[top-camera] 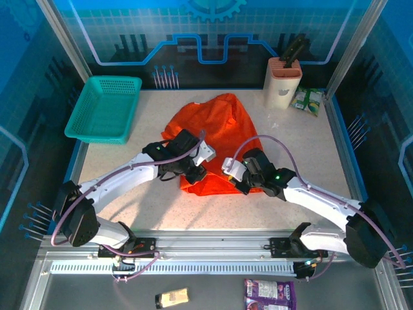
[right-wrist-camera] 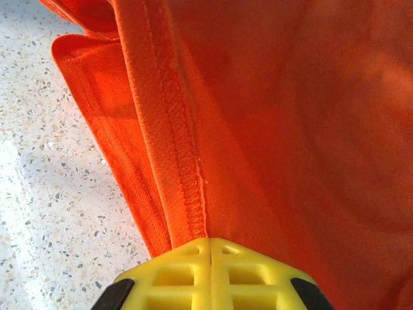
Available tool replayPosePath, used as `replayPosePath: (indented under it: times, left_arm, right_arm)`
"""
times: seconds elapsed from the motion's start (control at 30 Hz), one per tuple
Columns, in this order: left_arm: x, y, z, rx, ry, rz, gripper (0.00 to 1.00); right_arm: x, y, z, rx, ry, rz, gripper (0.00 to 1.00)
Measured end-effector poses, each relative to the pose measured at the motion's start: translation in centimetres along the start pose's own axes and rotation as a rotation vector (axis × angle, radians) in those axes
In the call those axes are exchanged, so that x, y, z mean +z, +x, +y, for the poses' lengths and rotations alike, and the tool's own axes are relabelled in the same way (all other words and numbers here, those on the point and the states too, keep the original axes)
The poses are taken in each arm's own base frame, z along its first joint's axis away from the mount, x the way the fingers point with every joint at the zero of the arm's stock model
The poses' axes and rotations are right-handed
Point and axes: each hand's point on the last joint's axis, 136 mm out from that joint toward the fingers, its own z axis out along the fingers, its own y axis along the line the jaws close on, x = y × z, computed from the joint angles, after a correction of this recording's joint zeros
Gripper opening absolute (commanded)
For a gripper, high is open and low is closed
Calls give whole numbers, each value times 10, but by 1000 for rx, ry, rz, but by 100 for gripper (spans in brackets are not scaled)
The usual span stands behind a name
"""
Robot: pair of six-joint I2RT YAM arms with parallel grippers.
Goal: Fold the inside-out t-shirt
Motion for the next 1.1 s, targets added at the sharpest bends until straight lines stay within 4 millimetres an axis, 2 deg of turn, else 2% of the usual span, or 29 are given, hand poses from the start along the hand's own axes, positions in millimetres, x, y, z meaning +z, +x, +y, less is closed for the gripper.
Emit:
replayPosePath:
  times: [0.03, 0.1, 0.17, 0.23, 0.3, 0.37, 0.6, 0.8, 0.93, 1.1]
  left_arm:
    - [0, 0, 1, -2, -1, 0, 0]
    - [-1, -1, 2, -6, -3, -5, 0]
    - [-2, -1, 3, -11, -4, -8, 0]
    - [-2, -1, 2, -15, -3, -7, 0]
    - [-2, -1, 2, -19, -1, -8, 0]
    - [-2, -1, 2, -25, 0, -7, 0]
    - [-3, -1, 2, -26, 0, -11, 0]
    - [-7, -3, 1, -30, 2, -23, 0]
    - [-8, -3, 4, -36, -2, -26, 0]
    - [-8, -3, 6, -41, -4, -27, 0]
  right_arm:
    - [-2, -1, 0, 1, -2, -5, 0]
    - [-4, -2, 2, 1, -8, -11, 19]
    - [-6, -4, 3, 7, -11, -27, 46]
    - [-4, -3, 6, 5, -5, -45, 63]
    - [-1, 0, 11, -6, 0, -56, 76]
    - [4, 4, 12, -9, 19, -58, 80]
    - [25, 11, -8, -20, 124, -25, 81]
    - [26, 13, -27, -47, 230, -2, 71]
    - [8, 1, -35, -55, 277, -47, 57]
    - [-14, -8, -47, -28, 303, -109, 34]
